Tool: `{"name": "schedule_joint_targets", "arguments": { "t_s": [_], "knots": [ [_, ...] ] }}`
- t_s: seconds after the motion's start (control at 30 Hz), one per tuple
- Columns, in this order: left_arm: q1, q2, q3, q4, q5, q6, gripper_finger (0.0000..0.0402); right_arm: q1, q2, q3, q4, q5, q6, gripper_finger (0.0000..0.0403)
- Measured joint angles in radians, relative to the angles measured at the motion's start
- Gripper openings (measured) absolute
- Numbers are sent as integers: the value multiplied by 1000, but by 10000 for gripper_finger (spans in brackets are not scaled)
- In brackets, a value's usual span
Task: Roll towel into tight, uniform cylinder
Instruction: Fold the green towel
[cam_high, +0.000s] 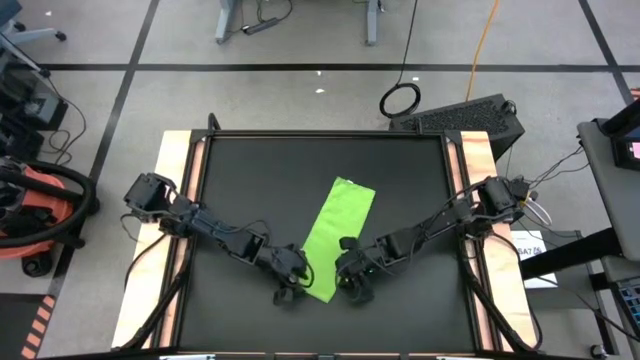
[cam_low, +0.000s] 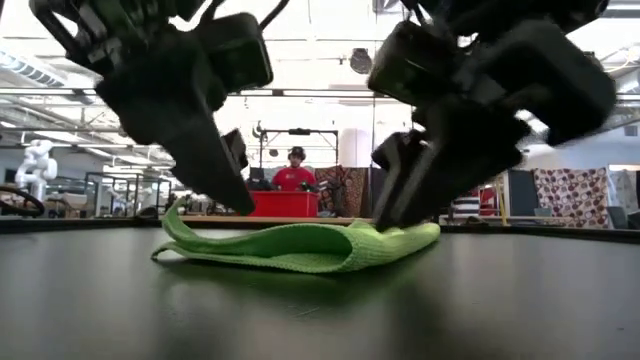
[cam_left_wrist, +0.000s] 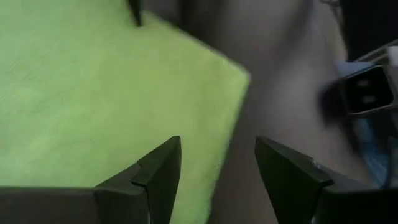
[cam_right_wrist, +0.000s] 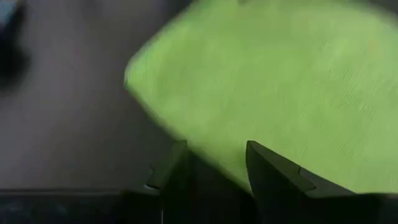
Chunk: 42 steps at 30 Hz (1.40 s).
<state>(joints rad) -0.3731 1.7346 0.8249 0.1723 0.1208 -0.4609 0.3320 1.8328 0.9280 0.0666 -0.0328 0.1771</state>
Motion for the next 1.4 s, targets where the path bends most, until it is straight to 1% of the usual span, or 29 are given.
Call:
{"name": "schedule_joint_targets", "arguments": {
  "t_s": [0.1, 0.3, 0.43, 0.5, 0.6, 0.73, 0.83, 0.9, 0.97, 1.0, 1.1, 1.17, 1.3, 1.4],
  "knots": [
    [-2, 0, 0, -7, -5, 50, 212, -2, 0, 0, -58, 4, -4, 155],
    [1, 0, 0, -69, -95, 128, 212, -3, -2, 3, -161, 7, -7, 155],
    [1, 0, 0, -56, -124, 184, 212, -4, -13, 5, -245, -38, -13, 155],
    [6, 0, 0, -23, -128, 205, 212, -3, -27, 5, -287, -66, -16, 155],
    [17, -1, 0, 22, -135, 213, 212, -3, -62, 2, -368, -105, -16, 155],
    [31, -2, 0, 63, -160, 243, 212, 9, -130, -4, -503, -109, -13, 155],
    [44, -2, 0, 76, -176, 267, 212, 19, -194, -4, -564, -108, 0, 155],
    [56, -2, 1, 99, -180, 282, 212, 28, -232, -4, -573, -107, 14, 155],
    [68, -2, 1, 125, -183, 293, 212, 38, -272, -4, -560, -92, 21, 155],
    [74, -2, 1, 140, -183, 297, 212, 41, -289, -4, -546, -65, 29, 155],
    [95, -2, 1, 182, -183, 319, 212, 44, -310, -1, -517, 74, 69, 155],
    [115, 7, 1, 212, -183, 327, 212, 35, -300, -2, -506, 125, 79, 155],
    [157, 41, 9, 227, -184, 336, 212, 8, -252, -2, -492, 135, 82, 155],
    [180, 88, 43, 221, -184, 338, 212, -5, -208, -2, -487, 133, 87, 155]
  ]
}}
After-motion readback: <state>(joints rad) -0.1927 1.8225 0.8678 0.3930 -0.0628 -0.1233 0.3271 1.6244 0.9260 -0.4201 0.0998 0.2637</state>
